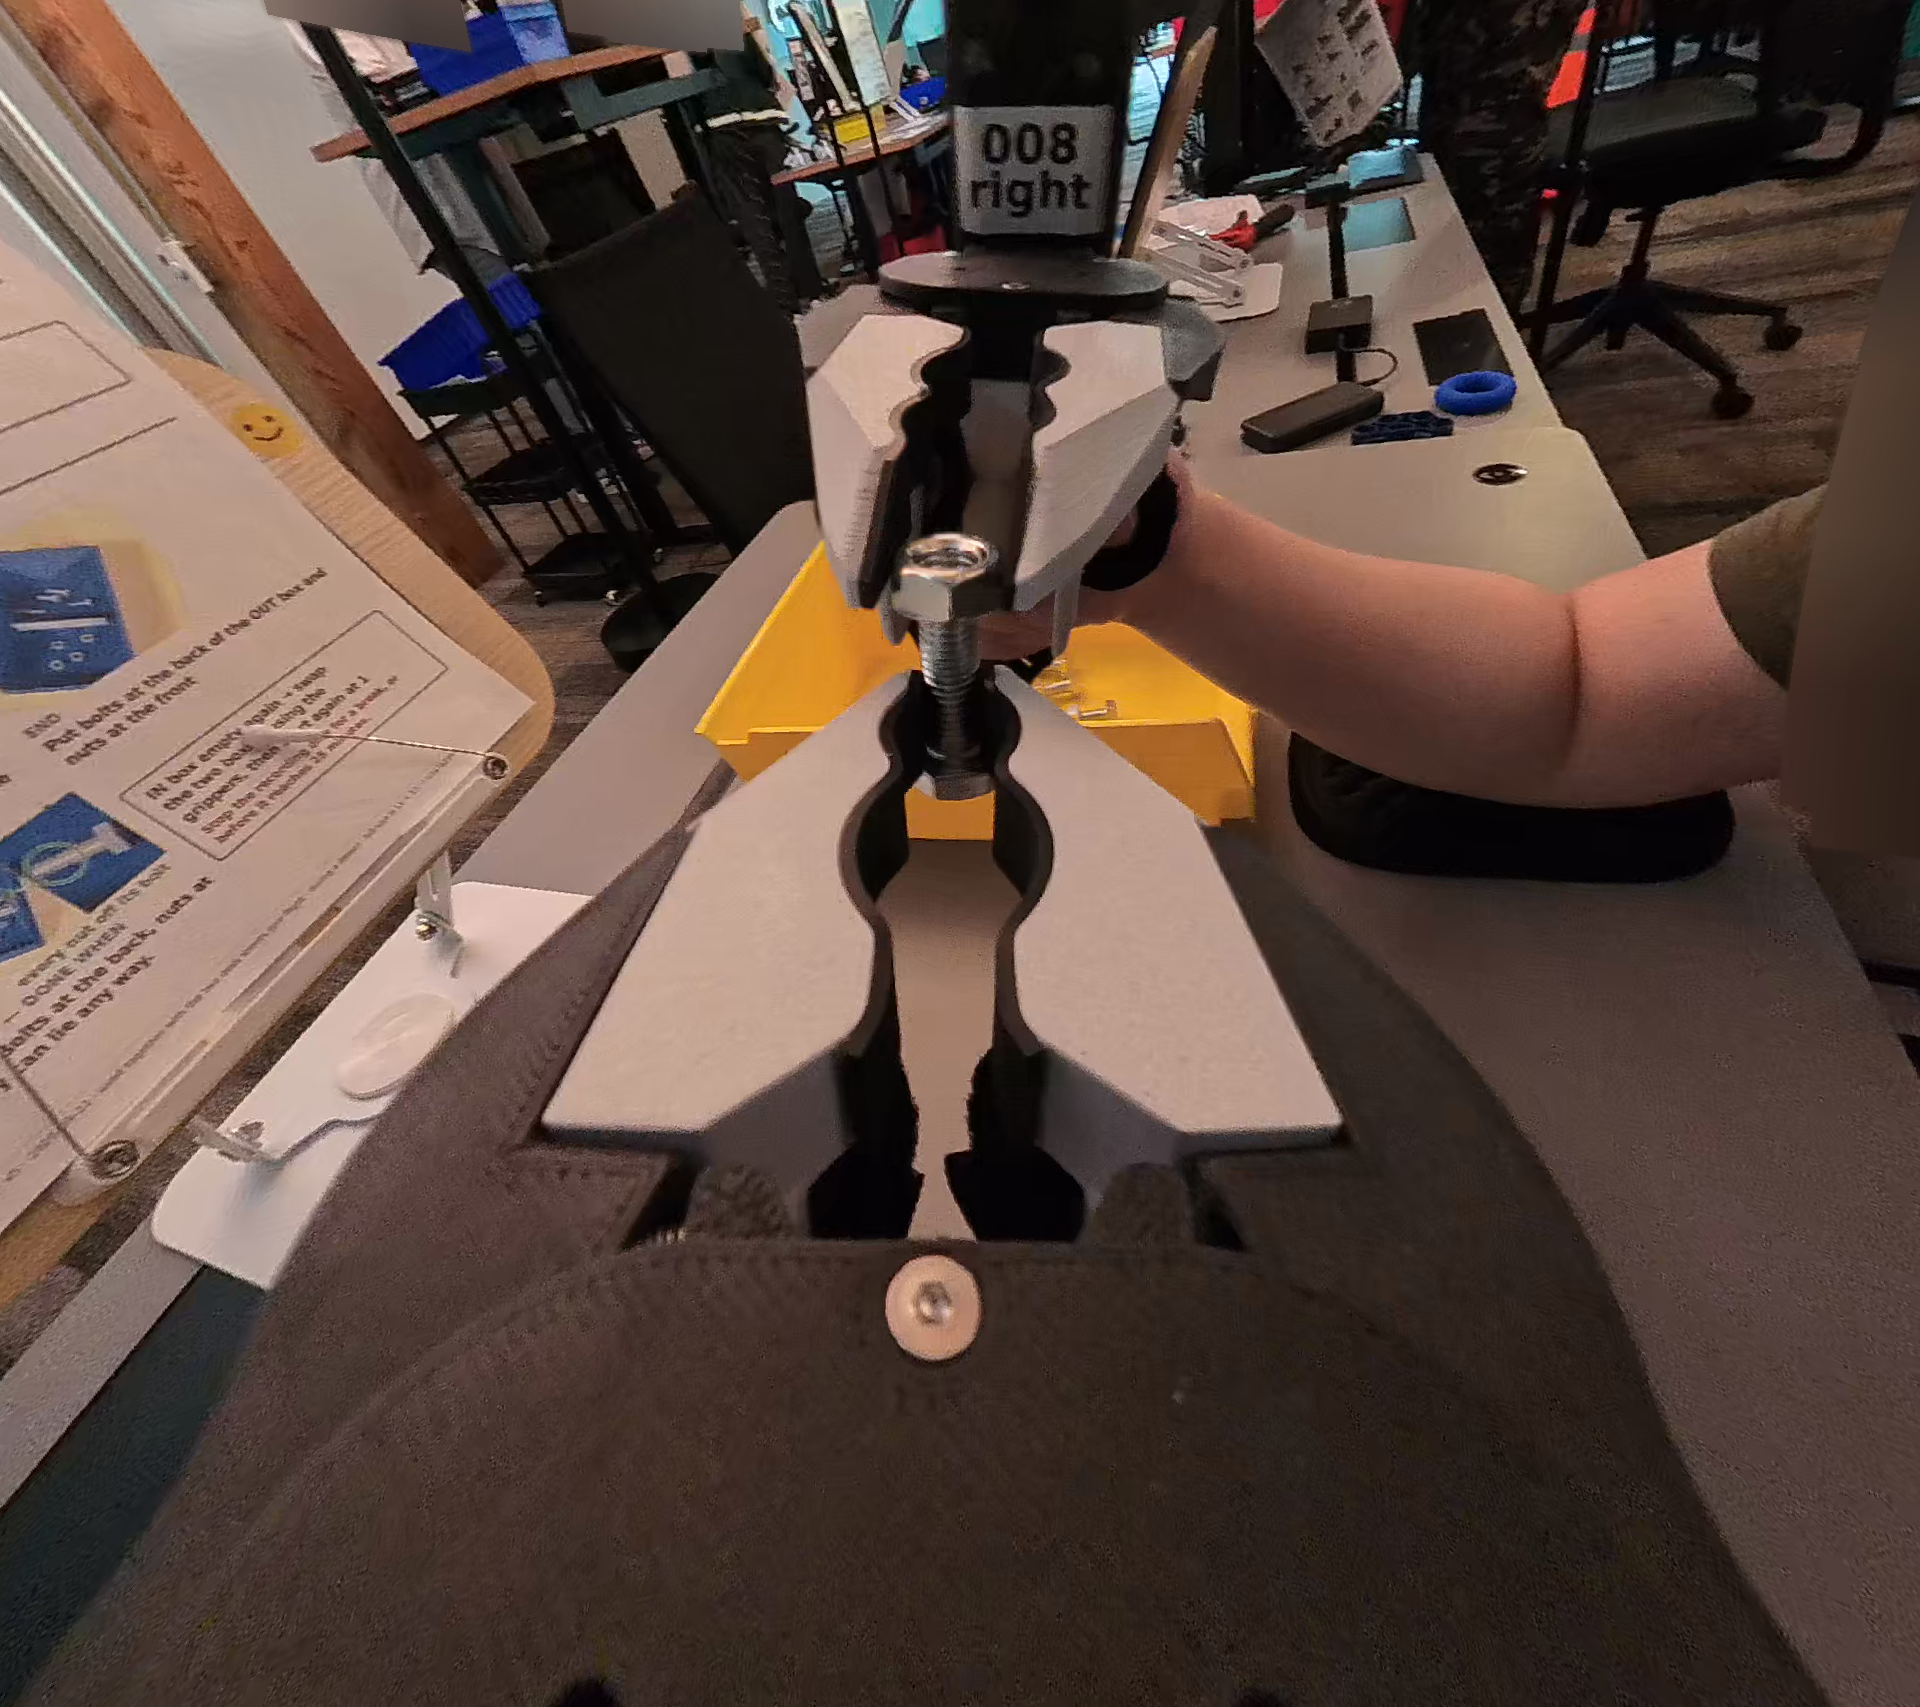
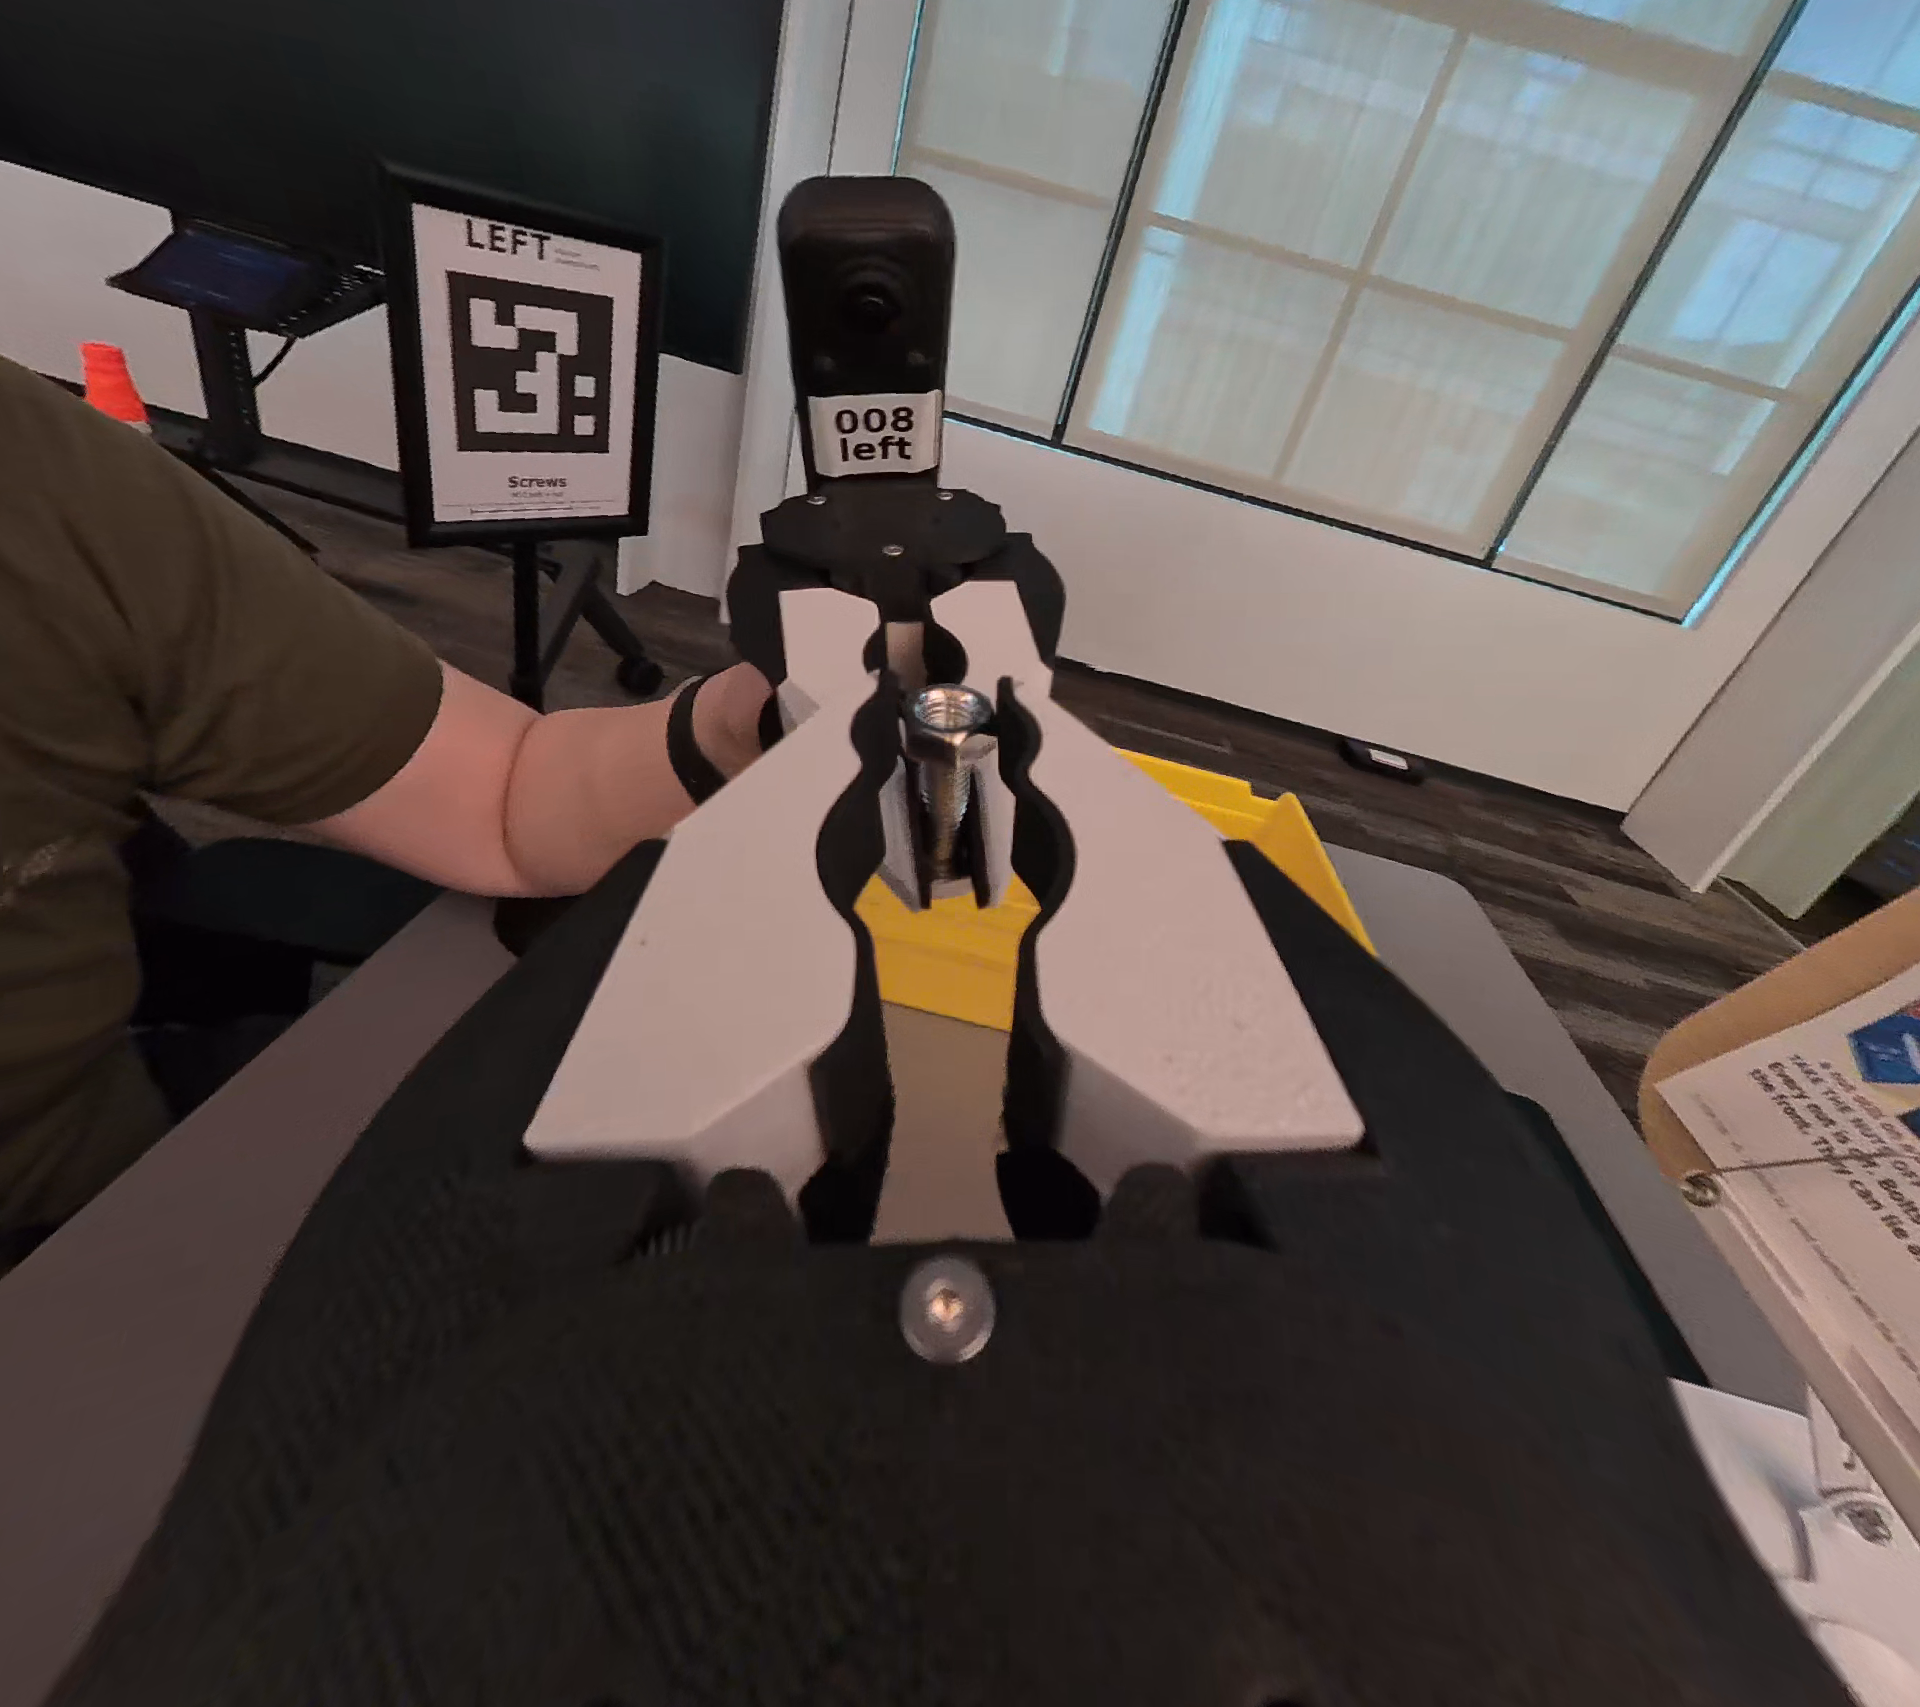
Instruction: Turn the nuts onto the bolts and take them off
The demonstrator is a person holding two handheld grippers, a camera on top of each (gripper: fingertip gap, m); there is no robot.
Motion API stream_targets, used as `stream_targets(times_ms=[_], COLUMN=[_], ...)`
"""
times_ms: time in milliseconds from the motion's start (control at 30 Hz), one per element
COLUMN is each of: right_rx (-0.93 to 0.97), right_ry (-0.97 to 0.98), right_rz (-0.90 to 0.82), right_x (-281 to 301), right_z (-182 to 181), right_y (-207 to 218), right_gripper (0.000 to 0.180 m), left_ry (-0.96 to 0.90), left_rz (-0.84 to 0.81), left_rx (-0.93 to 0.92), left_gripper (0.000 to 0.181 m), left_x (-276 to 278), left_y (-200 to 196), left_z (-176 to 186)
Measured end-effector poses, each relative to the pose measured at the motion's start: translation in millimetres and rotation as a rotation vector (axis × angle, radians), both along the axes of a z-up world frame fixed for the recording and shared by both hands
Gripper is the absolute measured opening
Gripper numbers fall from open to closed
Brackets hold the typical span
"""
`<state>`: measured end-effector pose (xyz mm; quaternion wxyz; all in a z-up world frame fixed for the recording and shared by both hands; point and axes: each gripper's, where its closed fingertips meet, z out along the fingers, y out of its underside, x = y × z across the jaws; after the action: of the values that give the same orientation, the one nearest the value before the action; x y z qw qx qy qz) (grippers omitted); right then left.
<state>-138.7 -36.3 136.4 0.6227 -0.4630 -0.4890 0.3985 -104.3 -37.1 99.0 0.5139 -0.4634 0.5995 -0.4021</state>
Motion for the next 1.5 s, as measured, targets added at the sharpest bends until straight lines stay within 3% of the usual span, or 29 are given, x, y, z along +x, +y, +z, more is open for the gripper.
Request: stream_targets(times_ms=[33,367,500,600,900,1000,1100,1233,1300,1400,1500], right_rx=[0.003,-0.014,0.033,0.023,0.048,0.083,0.133,0.077,0.073,0.103,0.090], right_ry=[0.010,0.183,0.138,0.185,0.083,0.029,0.119,0.076,0.043,0.025,0.085], right_rz=[-0.019,-0.330,-0.284,-0.228,-0.224,-0.173,-0.311,-0.281,-0.252,-0.188,-0.233], right_x=[0.0,-11.6,-7.9,2.5,-10.4,-17.5,-4.7,-13.3,-19.2,-20.5,-14.0], right_z=[1.6,9.5,10.9,21.3,12.6,7.6,22.7,13.8,8.6,7.9,16.2], right_y=[2.5,41.5,35.5,28.0,21.0,9.3,22.3,24.1,20.5,8.5,15.0], right_gripper=[0.017,0.016,0.032,0.031,0.027,0.013,0.031,0.049,0.047,0.021,0.030], left_ry=[-0.009,-0.063,-0.067,-0.074,-0.092,-0.100,-0.108,-0.102,-0.101,-0.112,-0.119], left_rz=[0.015,0.370,0.328,0.326,0.367,0.375,0.362,0.364,0.373,0.390,0.373], left_rx=[-0.001,0.142,0.122,0.126,0.133,0.134,0.124,0.137,0.139,0.132,0.107], left_gripper=[0.007,0.007,0.007,0.007,0.007,0.007,0.007,0.007,0.007,0.007,0.007], left_x=[-0.4,-13.3,-12.7,-14.7,-22.2,-25.1,-24.6,-23.4,-24.7,-29.4,-29.5], left_y=[2.2,47.7,41.9,42.0,50.0,51.9,49.7,48.9,50.8,55.8,55.2], left_z=[1.4,11.7,13.8,16.0,21.4,23.6,24.8,24.2,24.4,26.9,27.3])
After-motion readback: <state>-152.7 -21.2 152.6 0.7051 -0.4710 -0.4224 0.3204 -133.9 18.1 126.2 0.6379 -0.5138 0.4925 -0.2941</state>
